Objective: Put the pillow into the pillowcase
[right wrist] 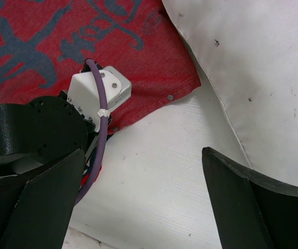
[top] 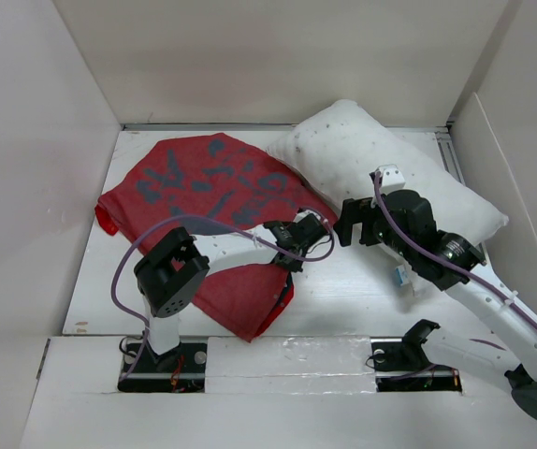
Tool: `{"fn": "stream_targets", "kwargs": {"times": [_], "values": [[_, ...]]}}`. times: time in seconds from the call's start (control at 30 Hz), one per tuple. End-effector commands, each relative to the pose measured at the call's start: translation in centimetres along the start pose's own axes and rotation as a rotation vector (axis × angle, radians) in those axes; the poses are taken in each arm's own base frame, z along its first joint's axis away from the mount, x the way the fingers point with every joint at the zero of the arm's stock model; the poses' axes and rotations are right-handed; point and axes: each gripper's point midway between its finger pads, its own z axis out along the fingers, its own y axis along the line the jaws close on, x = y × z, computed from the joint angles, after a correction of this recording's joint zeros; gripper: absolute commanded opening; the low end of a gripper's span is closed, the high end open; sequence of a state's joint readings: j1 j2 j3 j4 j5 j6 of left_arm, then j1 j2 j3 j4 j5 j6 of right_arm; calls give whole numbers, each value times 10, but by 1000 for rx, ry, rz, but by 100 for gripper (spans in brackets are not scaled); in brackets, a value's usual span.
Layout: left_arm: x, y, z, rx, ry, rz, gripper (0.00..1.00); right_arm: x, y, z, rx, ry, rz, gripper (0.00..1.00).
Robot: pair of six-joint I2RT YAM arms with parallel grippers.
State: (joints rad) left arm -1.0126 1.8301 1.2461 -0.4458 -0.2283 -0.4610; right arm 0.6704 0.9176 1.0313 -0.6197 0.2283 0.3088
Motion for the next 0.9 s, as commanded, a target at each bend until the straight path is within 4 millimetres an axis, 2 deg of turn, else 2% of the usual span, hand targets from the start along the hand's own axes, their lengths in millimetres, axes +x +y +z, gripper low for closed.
{"fn": "stream_targets", "kwargs": {"times": [0.0, 0.13, 0.17, 0.2, 0.3, 0.37, 0.47, 0.5, 0.57, 0.63, 0.67, 0.7, 0.77, 0.87], "values": [[-21, -3, -12, 13, -59, -17, 6, -13, 8, 0, -32, -51, -1, 99], [-22, 6, -15, -29, -71, -26, 1, -11, 8, 2, -29, -43, -3, 99], [-30, 6, -20, -36, -99, -48, 1, -11, 8, 2, -29, -43, -3, 99], [-31, 15, -19, -68, -99, -64, 0, -13, 11, 2, -41, -48, -1, 99], [-48, 36, -26, -129, -144, -145, 0, -11, 11, 4, -41, -49, -1, 99], [-66, 50, -39, -152, -203, -199, 0, -18, 10, 5, -30, -77, 14, 99], [-94, 56, -65, -157, -294, -250, 0, -24, 7, 9, -13, -127, 35, 99], [-103, 52, -71, -135, -311, -259, 0, -33, 0, 16, 33, -163, 65, 99], [-115, 48, -81, -92, -335, -267, 0, -31, -3, 37, 64, -121, 72, 99], [-121, 47, -82, -76, -335, -243, 0, -42, -6, 51, 78, -113, 84, 99], [-122, 44, -80, -68, -330, -241, 0, -34, -3, 66, 82, -68, 82, 99], [-127, 40, -81, -49, -343, -235, 0, -30, -9, 72, 102, -53, 94, 99], [-128, 40, -74, -34, -339, -244, 0, -43, -14, 82, 104, -95, 117, 99], [-139, 42, -86, 21, -377, -276, 0, -64, -26, 92, 72, -154, 162, 99]]}}
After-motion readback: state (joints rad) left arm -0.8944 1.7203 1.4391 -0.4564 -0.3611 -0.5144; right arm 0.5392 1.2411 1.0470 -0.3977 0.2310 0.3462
